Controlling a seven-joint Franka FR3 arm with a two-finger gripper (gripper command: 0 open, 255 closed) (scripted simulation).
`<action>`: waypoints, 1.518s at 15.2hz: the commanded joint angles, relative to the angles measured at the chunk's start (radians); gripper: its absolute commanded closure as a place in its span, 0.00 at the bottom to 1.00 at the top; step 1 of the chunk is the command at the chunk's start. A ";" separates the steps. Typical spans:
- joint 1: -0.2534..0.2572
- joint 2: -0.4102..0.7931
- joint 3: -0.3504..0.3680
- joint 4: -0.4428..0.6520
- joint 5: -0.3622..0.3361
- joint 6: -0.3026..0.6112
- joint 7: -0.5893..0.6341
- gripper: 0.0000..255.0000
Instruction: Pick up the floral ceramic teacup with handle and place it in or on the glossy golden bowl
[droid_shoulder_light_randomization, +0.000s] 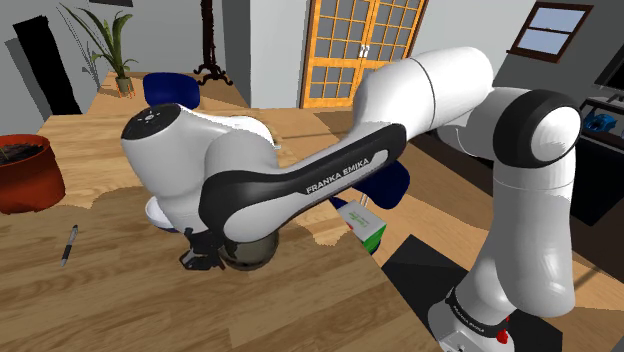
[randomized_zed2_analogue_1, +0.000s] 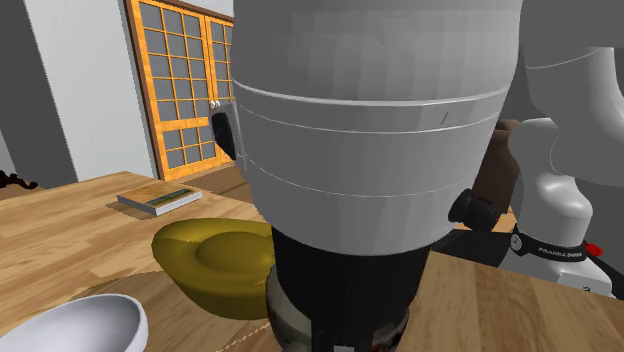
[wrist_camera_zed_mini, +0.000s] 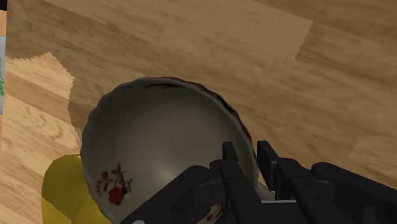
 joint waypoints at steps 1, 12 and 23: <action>-0.001 -0.008 0.002 0.019 0.006 -0.024 -0.010 1.00; 0.010 -0.034 0.013 0.133 0.028 -0.154 -0.043 1.00; -0.015 -0.032 -0.002 0.247 0.025 -0.248 -0.125 1.00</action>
